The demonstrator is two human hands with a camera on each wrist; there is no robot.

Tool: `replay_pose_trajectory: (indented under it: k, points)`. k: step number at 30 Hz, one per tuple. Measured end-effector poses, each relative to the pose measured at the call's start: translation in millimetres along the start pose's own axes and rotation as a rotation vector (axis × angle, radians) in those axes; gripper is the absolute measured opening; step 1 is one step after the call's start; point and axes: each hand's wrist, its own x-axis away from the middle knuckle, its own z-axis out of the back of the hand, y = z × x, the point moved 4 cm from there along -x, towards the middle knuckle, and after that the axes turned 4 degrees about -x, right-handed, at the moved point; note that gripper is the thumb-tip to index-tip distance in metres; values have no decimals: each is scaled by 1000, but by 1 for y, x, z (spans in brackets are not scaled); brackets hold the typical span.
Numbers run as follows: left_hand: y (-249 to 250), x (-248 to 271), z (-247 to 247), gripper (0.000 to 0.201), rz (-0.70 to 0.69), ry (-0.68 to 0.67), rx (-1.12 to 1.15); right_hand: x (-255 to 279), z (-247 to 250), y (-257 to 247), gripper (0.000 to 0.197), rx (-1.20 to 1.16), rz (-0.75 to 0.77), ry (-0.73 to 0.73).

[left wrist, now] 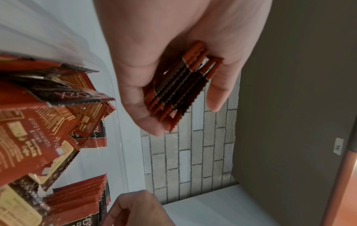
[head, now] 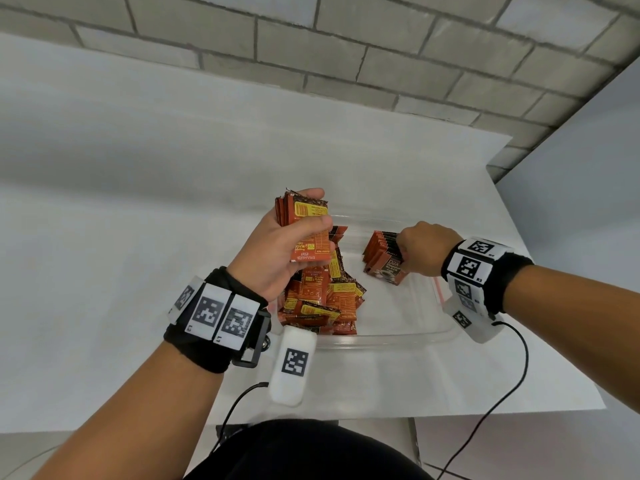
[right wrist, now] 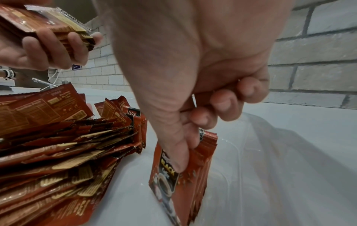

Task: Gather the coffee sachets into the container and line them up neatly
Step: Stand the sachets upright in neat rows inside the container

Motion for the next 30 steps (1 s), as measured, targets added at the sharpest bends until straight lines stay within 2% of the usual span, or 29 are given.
replay_pose_trajectory:
  k: [13,16,19,22,24,27,30]
  points:
    - [-8,-5,0,48,21,-12,19,3,5,1,19,-32,14,29]
    - [-12,-5,-2,39,59,-1,93,6,8,5,19,-94,2,52]
    - [-15,-5,-7,39,109,-39,149,16,22,8,21,-279,4,162]
    - [-17,-3,-15,41,124,-76,159,43,50,-4,20,-759,154,386]
    - [-18,-4,-21,42,117,-108,146,65,63,-17,27,-1018,241,425]
    - [-19,-4,-28,45,109,-169,112,79,63,-29,36,-1052,310,379]
    - [-19,-6,-31,44,100,-178,81,78,58,-29,30,-1082,324,360]
